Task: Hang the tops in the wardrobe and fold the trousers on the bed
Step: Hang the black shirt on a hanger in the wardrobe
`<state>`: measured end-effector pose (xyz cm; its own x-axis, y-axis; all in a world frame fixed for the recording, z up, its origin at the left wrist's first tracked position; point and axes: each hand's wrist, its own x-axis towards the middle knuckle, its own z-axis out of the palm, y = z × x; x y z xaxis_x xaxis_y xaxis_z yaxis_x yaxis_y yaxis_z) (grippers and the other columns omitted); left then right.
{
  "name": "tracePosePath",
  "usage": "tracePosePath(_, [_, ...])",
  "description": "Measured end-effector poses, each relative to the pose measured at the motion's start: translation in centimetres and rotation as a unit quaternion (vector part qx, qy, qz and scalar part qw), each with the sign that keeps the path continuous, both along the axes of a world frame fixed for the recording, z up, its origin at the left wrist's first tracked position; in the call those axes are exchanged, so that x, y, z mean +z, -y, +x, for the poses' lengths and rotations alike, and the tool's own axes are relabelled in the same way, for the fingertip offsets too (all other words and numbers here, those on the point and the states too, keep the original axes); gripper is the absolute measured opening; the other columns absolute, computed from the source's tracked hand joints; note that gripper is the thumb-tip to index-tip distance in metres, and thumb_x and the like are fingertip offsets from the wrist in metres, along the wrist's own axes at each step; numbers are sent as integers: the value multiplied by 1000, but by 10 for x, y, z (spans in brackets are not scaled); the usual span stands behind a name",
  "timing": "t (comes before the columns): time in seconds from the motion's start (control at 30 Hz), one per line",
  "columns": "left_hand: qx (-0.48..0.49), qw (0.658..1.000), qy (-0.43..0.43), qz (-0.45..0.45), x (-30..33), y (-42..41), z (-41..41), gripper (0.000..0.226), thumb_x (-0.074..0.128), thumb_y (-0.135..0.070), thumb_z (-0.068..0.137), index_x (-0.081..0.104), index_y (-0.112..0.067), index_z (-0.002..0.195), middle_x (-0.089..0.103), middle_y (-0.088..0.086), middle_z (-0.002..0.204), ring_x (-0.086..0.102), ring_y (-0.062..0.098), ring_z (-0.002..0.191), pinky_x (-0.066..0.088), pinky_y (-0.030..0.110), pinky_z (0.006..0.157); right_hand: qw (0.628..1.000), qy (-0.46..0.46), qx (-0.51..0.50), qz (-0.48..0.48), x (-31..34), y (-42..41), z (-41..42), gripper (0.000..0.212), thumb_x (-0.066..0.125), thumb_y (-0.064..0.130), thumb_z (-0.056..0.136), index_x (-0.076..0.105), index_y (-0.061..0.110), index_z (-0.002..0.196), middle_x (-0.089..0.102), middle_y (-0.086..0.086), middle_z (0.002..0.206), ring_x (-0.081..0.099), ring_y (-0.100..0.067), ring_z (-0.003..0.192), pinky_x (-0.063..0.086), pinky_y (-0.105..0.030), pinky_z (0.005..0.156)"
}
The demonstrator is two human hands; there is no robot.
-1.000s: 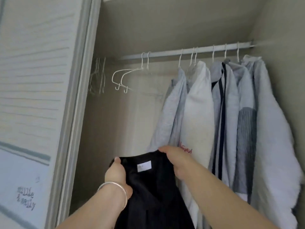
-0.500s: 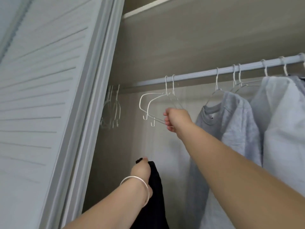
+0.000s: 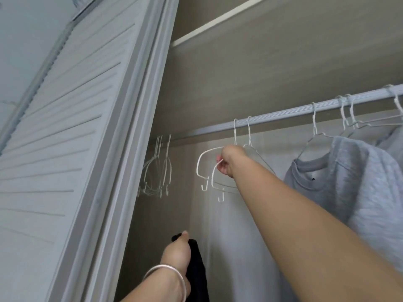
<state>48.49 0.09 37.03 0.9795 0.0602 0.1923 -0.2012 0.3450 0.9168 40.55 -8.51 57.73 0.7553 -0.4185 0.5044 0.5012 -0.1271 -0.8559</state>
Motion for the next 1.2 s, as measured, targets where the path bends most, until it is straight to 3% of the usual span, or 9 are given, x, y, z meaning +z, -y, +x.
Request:
tracePosePath(0.13, [15, 999, -41, 13, 1, 0, -6, 39, 51, -33, 94, 59, 3, 107, 58, 20, 117, 55, 35, 115, 42, 40, 102, 944, 13, -254, -212, 7, 16, -20, 19, 52, 11, 91, 64, 5, 104, 63, -12, 110, 59, -30, 108, 36, -19, 58])
tracePosePath(0.2, [31, 997, -65, 23, 4, -4, -13, 46, 52, -31, 94, 57, 10, 113, 58, 21, 118, 54, 33, 116, 38, 34, 102, 941, 21, -279, -189, 8, 27, -27, 22, 50, 9, 92, 61, 10, 111, 59, -12, 124, 56, -27, 115, 32, -18, 54])
tracePosePath(0.37, [-35, 998, -42, 30, -28, 1, -16, 50, 60, -38, 87, 61, 5, 112, 64, 21, 112, 60, 37, 107, 42, 47, 102, 980, 155, -121, 6, -54, 64, -56, 24, 41, 10, 91, 62, 14, 102, 57, -10, 90, 47, -20, 76, 45, -35, 79])
tracePosePath(0.5, [-51, 996, -61, 44, -69, 8, -29, 78, 61, -56, 64, 57, -3, 121, 63, 17, 117, 60, 35, 108, 43, 47, 101, 968, 202, -146, 27, -143, 96, -71, 32, 38, 4, 89, 49, 27, 70, 45, 1, 65, 39, -11, 53, 34, -25, 55])
tracePosePath(0.57, [-69, 995, -61, 36, -88, 9, -49, 65, 62, -51, 76, 58, -1, 117, 64, 17, 111, 61, 35, 105, 44, 48, 101, 964, 215, -148, 48, -184, 109, -80, 31, 39, 13, 92, 50, 25, 66, 42, 6, 52, 34, -8, 46, 25, -25, 48])
tracePosePath(0.8, [-75, 992, -100, 26, -152, 9, -89, 47, 60, -40, 88, 62, 2, 107, 67, 20, 102, 64, 34, 95, 47, 44, 96, 974, 187, -120, 44, -316, 114, -132, 35, 36, 14, 100, 45, 14, 66, 32, 10, 39, 26, -1, 36, 22, -13, 36])
tracePosePath(0.93, [-84, 987, -132, 23, -176, 3, -108, 37, 57, -34, 91, 61, 2, 96, 65, 19, 90, 62, 32, 78, 49, 35, 68, 980, 147, -131, 22, -384, 118, -146, 25, 56, 26, 92, 56, 17, 69, 41, 3, 41, 35, -2, 39, 30, -13, 42])
tracePosePath(1.0, [-84, 986, -141, 13, -187, 0, -113, 39, 57, -36, 91, 62, 2, 100, 66, 20, 95, 63, 34, 85, 50, 36, 72, 983, 114, -146, -11, -402, 120, -147, 18, 63, 45, 76, 61, 27, 74, 49, 6, 47, 42, -4, 46, 35, -15, 49])
tracePosePath(1.2, [-74, 983, -132, 102, -203, -5, -132, 36, 58, -36, 90, 62, 0, 92, 65, 17, 93, 62, 30, 85, 48, 37, 87, 969, 61, -194, -140, -428, 118, -165, 19, 55, 27, 92, 63, 19, 77, 54, 9, 54, 51, 6, 54, 36, -6, 54])
